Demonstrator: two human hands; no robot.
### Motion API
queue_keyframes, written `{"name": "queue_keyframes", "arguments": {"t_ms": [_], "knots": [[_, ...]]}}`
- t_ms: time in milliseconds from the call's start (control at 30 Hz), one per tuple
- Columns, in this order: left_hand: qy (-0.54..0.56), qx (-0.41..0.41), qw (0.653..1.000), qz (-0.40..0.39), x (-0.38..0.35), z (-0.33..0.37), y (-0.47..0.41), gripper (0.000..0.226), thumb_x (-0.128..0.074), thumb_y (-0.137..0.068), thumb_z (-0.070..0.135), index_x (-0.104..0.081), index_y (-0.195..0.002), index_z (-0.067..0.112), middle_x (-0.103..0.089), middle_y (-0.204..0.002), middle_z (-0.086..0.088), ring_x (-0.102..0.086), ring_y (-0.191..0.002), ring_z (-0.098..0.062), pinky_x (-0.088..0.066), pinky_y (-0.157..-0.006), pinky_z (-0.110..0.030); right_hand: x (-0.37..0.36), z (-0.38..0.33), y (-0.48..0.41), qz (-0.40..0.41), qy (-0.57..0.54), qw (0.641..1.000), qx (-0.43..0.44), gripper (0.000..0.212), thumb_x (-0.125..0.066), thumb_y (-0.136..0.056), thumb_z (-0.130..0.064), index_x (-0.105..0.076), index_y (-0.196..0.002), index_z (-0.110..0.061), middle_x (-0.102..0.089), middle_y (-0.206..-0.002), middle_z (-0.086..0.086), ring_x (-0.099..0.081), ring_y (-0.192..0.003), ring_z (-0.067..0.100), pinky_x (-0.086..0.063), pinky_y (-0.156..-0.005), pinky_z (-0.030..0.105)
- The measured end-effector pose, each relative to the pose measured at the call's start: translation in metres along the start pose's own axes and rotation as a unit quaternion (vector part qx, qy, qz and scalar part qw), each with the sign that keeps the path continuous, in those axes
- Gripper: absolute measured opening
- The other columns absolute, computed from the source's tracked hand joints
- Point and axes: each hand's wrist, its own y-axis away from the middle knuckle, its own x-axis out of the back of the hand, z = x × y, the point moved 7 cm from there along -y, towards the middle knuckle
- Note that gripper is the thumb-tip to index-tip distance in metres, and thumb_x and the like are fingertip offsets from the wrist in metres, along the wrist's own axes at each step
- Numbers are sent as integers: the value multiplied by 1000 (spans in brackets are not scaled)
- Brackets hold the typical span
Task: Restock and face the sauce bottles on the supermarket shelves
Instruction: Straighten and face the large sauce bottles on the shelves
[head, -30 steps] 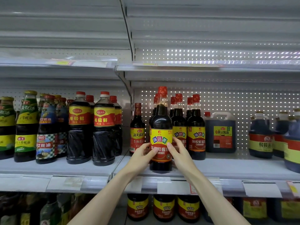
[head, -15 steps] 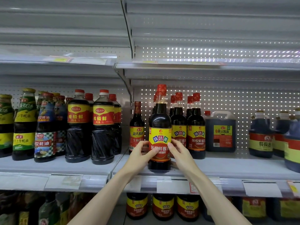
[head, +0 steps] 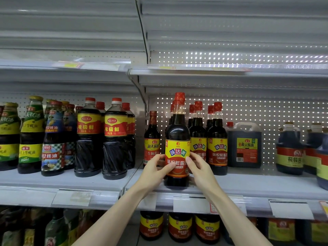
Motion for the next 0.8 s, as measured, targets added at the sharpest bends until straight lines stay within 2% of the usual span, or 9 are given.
{"name": "queue_keyframes", "arguments": {"t_ms": [100,167,267,433,567,700,800], "knots": [[0,-2,1000,-1,0,1,0,36,-64,-88,33,-51,-121,27,-60,-119,5,-59,-108,-11,-52,-91,-33,0,0,0,-1,-4,1000,-2,40,-49,-98,-31,-45,-137,-24,-57,-119,-8,-57,-105,7,-53,-78,22],[1,2,1000,-1,0,1,0,34,-64,-88,33,-51,-120,26,-60,-117,6,-59,-107,-10,-53,-87,-28,0,0,0,-4,-4,1000,-3,39,-49,-98,-31,-45,-137,-24,-56,-118,-9,-57,-104,6,-52,-75,20],[-2,15,1000,-4,0,4,1,33,-64,-89,32,-51,-118,25,-59,-114,7,-59,-104,-8,-51,-78,-21,1,-2,1,-8,0,1000,-5,40,-49,-98,-30,-45,-137,-23,-57,-123,-5,-57,-106,8,-52,-73,19],[-14,32,999,-5,0,11,6,32,-63,-90,31,-50,-119,24,-60,-113,7,-59,-103,-7,-49,-76,-19,2,-6,4,-15,-2,1000,-13,40,-49,-98,-29,-46,-137,-21,-57,-127,-1,-56,-111,11,-52,-78,20],[-34,41,999,-9,-7,19,15,42,-60,-93,31,-47,-131,21,-58,-121,5,-56,-106,-5,-47,-80,-17,2,-15,7,-23,-1,1000,-21,39,-48,-99,-26,-45,-138,-19,-57,-121,-3,-56,-104,8,-49,-76,18],[-51,37,997,50,-5,34,27,47,-59,-93,31,-44,-135,14,-55,-127,1,-54,-113,-13,-44,-90,-24,19,-30,15,-12,30,999,-9,46,-50,-98,-31,-41,-142,-19,-55,-124,-1,-52,-120,18,-47,-98,36],[-67,20,993,93,-5,51,42,45,-59,-93,30,-46,-133,13,-56,-125,-1,-55,-111,-13,-46,-90,-24,35,-41,35,-14,37,999,4,45,-51,-98,-32,-43,-140,-19,-55,-117,-5,-54,-118,17,-46,-102,38]]}}
